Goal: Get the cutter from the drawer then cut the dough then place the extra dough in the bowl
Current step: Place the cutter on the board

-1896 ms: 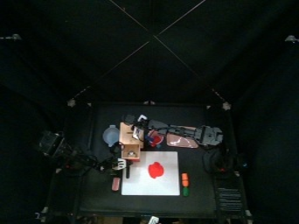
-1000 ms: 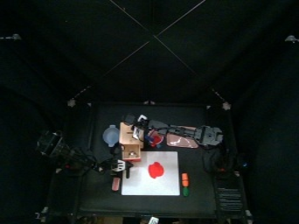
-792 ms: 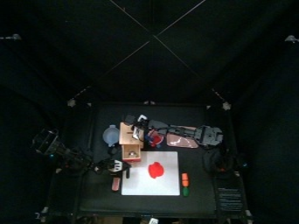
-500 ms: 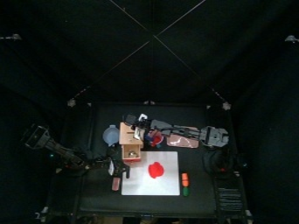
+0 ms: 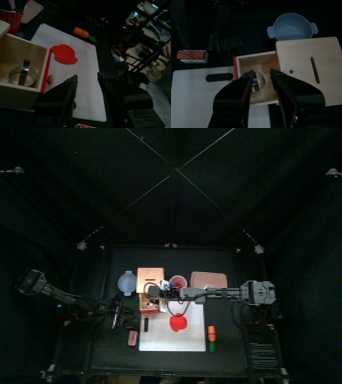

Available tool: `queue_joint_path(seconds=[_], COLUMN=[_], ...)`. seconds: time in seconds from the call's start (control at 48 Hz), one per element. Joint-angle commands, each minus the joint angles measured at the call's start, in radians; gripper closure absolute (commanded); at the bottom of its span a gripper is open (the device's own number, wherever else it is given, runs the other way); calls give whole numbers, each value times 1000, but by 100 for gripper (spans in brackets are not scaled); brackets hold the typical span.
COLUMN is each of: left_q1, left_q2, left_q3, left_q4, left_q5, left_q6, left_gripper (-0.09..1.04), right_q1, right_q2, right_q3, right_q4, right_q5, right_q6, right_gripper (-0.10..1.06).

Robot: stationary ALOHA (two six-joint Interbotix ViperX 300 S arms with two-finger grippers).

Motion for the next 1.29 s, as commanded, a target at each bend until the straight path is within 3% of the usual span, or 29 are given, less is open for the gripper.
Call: queue_joint_path(seconds=[0.021, 0.792, 0.917, 1.125, 1.292], left_q1=[2, 3, 6, 15, 17], left_q2=[-3, -3, -3, -3, -3], left_q3=[-11, 9, 9, 11, 12], left_q4=[2, -32, -34, -34, -34], left_q5=[-3, -3, -3, -3, -3], left_q6=[2, -3, -3, -3, -3], left_gripper=[17, 17, 17, 17, 17], right_q1=[-3, -9, -8, -9, -9], right_q2=[-5, 109, 121, 120, 97], right_q3=[-14, -18, -23, -32, -57], right_q4=[3, -8, -8, -8, -29], right_q5=[-8, 8, 12, 15, 15], right_q6=[0, 2, -3, -8, -5], right_gripper=[22, 23, 26, 41, 43])
